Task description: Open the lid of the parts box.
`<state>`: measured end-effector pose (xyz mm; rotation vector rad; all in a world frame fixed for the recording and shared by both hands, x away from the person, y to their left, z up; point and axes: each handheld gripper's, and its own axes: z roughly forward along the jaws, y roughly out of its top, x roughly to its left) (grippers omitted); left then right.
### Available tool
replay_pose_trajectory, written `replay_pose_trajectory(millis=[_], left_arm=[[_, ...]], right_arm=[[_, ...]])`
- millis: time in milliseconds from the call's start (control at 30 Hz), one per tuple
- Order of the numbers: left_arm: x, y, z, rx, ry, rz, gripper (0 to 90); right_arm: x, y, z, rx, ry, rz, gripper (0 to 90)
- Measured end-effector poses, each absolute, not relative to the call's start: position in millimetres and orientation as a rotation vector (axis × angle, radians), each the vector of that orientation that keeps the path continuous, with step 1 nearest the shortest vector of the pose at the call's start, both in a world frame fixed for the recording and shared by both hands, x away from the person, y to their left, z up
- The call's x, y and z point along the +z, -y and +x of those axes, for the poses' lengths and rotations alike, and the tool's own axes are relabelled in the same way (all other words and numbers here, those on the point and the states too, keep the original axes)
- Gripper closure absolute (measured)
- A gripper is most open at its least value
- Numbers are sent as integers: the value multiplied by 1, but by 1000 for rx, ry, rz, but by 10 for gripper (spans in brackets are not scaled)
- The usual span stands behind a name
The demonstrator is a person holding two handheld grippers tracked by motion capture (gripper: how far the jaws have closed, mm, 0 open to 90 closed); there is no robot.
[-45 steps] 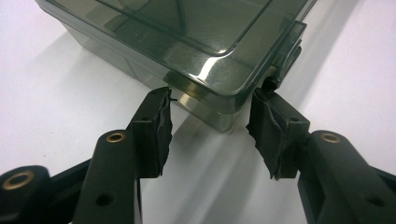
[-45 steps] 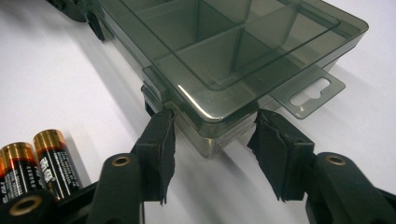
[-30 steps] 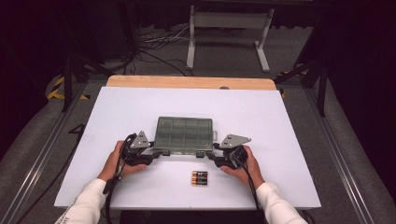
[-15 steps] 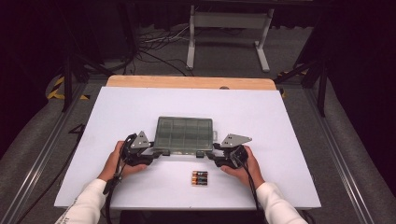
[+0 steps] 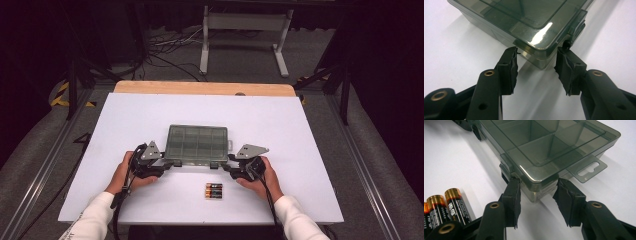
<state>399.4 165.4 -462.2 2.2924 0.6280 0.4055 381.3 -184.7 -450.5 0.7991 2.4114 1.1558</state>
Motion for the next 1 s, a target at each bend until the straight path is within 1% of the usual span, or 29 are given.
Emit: replay_pose_trajectory(millis=[67,133,400,633,700,867,967,1000], left_arm=[[-462,-165,399,409,-628,2293,523],[-462,-165,399,415,-628,2297,523],[-463,-166,400,400,-636,2291,524],[-459,-171,398,357,-660,2223,521],[-459,-171,398,368,-665,2220,514],[-458,-175,397,326,-697,2173,457],[-456,-177,396,318,-699,2135,431],[-455,-177,395,314,-700,2129,435]], right_arm=[[-450,185,381,1160,-2412,801,565],[-449,187,381,1195,-2402,801,606],[-448,186,380,1175,-2403,790,606],[-449,186,380,1179,-2394,788,603],[-450,186,380,1182,-2394,787,599],[-450,186,380,1186,-2393,789,598],[-450,186,380,1186,-2393,787,596],[-450,186,380,1187,-2393,787,595]])
